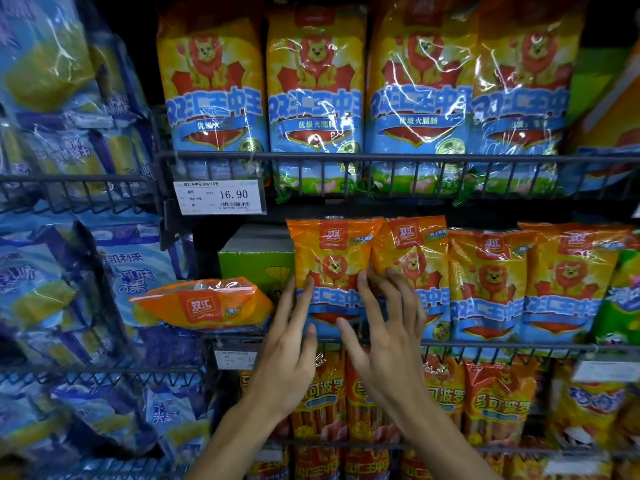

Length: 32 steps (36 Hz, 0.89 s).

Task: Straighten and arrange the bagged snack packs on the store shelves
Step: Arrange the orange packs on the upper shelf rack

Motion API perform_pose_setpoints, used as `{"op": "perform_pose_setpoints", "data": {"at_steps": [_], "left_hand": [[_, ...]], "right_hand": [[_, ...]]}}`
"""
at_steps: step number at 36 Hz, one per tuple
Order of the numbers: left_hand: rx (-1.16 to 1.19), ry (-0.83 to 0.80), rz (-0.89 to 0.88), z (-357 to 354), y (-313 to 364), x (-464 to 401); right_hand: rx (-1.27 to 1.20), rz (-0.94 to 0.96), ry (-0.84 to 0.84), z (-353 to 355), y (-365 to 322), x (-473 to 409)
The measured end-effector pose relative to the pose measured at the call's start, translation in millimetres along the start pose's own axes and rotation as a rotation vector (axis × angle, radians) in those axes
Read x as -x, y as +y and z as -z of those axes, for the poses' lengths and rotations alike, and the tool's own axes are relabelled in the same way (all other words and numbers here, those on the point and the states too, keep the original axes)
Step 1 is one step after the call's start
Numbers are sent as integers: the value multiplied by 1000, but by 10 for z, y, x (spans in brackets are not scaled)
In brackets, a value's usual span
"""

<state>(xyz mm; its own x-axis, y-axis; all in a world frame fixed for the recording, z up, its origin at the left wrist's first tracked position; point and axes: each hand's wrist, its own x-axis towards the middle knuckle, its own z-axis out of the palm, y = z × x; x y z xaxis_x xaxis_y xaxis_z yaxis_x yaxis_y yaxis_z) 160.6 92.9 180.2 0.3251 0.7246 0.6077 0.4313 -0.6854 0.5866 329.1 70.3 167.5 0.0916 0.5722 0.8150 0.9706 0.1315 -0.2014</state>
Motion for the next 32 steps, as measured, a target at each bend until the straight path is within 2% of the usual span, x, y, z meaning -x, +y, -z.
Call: {"op": "perform_pose_setpoints", "data": {"at_steps": [4, 8, 14, 18, 21, 25, 30, 32], "left_hand": [[-162, 72, -111, -28, 28, 29], [-296, 17, -125, -98, -53, 16], [-292, -32, -111, -23, -18, 43], [-293, -15, -161, 119, -14, 191], [-274, 59, -175, 220, -102, 400], [-234, 167, -107, 422, -282, 736], [-133, 434, 93, 777, -581, 967], [-50, 493, 181, 910, -693, 928]], "right_hand": [[-21, 37, -16, 3, 27, -2], [-18, 45, -32, 4, 26, -13], [-82, 51, -66, 71, 57, -1], [-182, 91, -26, 129, 94, 45], [-245, 113, -8, 110, 73, 120], [-356, 165, -2, 47, -103, 202], [-502, 165, -128, -21, -490, 258], [-511, 126, -212, -71, -639, 253]]}}
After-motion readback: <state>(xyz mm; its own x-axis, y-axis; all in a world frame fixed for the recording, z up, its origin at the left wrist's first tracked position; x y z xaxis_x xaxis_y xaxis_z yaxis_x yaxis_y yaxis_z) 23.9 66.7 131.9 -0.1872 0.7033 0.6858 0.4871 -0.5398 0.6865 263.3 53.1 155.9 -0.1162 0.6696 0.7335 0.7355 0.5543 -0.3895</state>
